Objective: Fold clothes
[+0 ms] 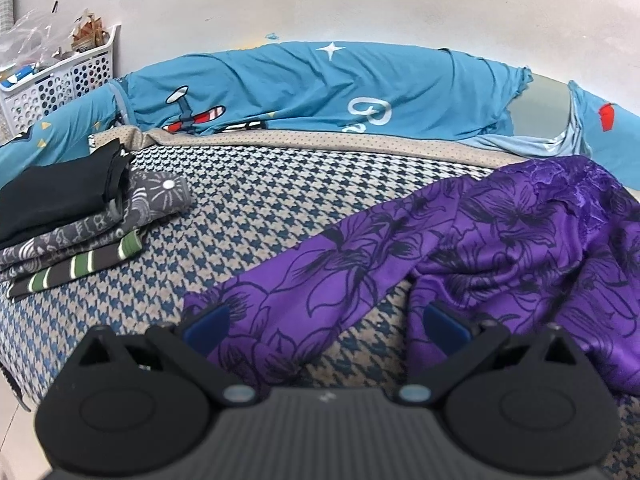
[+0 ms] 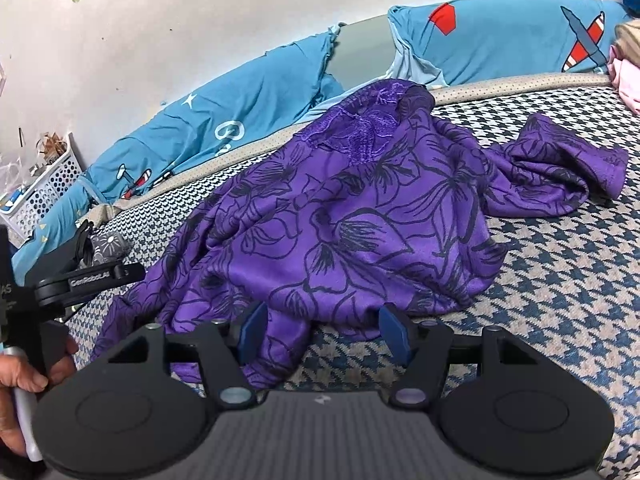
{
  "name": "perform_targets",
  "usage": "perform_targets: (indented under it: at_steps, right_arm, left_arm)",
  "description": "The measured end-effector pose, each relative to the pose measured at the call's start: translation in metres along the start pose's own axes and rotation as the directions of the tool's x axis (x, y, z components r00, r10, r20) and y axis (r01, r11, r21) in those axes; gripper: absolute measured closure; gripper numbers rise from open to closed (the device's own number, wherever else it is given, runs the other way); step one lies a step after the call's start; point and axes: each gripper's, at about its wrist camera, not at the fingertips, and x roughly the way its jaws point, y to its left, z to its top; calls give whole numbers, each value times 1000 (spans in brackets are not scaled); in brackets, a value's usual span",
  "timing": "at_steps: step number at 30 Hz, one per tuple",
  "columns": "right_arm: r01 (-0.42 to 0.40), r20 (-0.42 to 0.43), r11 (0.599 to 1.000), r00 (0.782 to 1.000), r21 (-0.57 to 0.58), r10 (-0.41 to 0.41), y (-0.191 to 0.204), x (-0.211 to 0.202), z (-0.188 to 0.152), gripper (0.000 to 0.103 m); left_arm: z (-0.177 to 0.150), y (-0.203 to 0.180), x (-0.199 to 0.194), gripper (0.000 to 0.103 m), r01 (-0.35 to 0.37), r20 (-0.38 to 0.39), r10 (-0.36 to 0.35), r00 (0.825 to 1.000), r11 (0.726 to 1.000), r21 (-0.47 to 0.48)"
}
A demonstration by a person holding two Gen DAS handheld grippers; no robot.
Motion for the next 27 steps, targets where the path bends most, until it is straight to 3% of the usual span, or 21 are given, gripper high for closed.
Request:
perform_targets:
  at_steps: [15, 19, 27]
  right_arm:
    - [76, 50, 996, 996, -51, -73, -47, -5, 42, 42]
    - [128, 88, 990, 988, -51, -123, -64, -3, 58, 42]
    - [176, 149, 983, 972, 58, -182, -97, 18, 89, 42]
  left_arm:
    - [-2, -22, 10, 0, 57, -17, -57, 998, 998, 17]
    - [0, -32, 12, 0, 81, -18, -80, 997, 996, 23]
    - [16, -69, 21, 0, 115, 7, -117, 993, 988, 103]
